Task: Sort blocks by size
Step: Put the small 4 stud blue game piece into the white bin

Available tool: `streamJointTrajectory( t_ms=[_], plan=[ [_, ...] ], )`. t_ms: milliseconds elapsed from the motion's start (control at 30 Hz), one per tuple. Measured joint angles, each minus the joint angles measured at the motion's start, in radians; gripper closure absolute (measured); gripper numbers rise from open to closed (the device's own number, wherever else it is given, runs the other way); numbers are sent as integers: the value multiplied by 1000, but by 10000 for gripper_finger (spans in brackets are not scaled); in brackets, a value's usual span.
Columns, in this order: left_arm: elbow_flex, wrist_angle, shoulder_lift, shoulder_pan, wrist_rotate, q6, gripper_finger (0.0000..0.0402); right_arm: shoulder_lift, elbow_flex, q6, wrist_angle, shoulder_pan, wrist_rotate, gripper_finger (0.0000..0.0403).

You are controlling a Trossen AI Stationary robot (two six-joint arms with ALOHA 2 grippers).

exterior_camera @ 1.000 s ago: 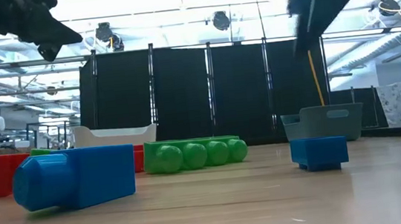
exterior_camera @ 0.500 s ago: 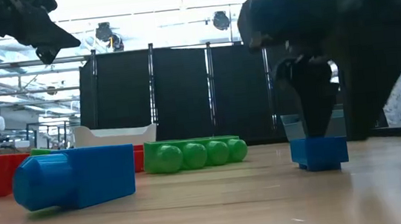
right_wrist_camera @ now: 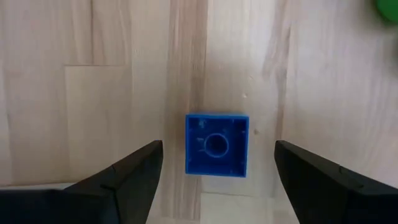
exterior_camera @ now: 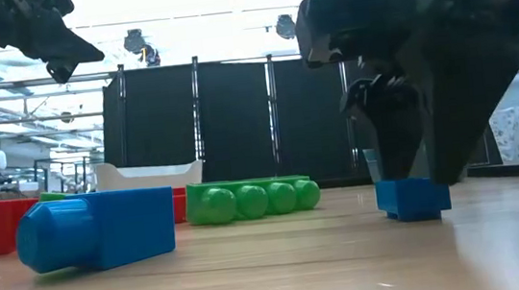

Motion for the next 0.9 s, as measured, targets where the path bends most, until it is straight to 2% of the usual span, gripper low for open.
streamJointTrajectory(
  t_ms=[400,900],
  plan=[
    [0,0,0,0,0,3,391,0,23,-47,-24,-46,-6,108],
    [0,0,0,0,1,4,391,0,23,-21,-18,-62,-82,108]
  ],
)
